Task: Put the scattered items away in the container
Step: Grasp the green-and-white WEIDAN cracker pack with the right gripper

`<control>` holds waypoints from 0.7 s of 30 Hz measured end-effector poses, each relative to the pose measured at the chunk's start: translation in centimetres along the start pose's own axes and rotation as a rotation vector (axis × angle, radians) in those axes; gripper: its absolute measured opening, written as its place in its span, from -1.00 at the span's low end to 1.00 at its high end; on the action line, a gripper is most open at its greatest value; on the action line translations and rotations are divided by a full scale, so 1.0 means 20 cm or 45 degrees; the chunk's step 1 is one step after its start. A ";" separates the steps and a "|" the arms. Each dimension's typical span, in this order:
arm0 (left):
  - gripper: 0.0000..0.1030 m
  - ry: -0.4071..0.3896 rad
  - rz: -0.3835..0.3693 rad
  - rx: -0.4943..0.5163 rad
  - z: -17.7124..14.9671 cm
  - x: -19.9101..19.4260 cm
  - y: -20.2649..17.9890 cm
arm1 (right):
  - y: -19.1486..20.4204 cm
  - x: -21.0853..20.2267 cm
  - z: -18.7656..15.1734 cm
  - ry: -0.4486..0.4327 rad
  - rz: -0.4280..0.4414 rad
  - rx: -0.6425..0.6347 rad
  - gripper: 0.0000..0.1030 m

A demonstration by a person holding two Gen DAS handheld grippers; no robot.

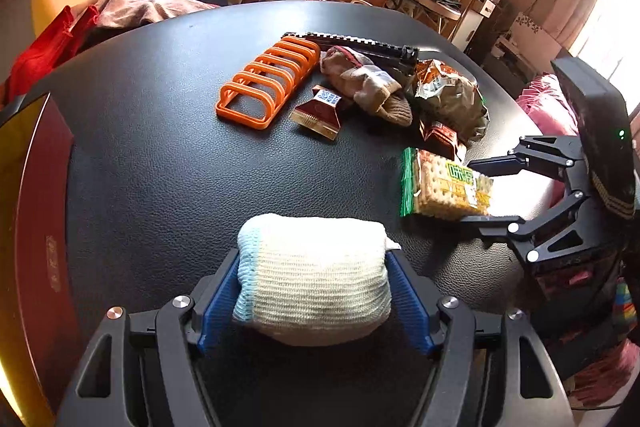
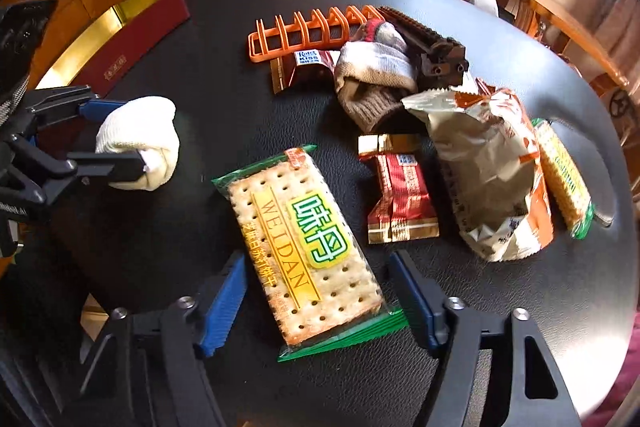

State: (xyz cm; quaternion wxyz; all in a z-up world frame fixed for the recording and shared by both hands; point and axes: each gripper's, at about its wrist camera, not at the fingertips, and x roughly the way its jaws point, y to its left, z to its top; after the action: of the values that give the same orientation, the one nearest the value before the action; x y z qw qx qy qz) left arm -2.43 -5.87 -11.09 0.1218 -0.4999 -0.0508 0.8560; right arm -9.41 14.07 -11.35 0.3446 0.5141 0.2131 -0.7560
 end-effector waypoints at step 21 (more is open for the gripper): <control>0.32 -0.196 0.079 -0.061 -0.13 -0.33 0.01 | 0.14 -0.17 -0.07 -0.243 -0.010 0.490 0.03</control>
State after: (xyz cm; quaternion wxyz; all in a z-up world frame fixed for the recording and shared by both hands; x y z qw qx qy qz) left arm 2.97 -7.90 -6.82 0.0790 -0.4366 -0.0648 0.8938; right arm -5.68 14.20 -8.59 0.2557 0.4958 0.0330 -0.8293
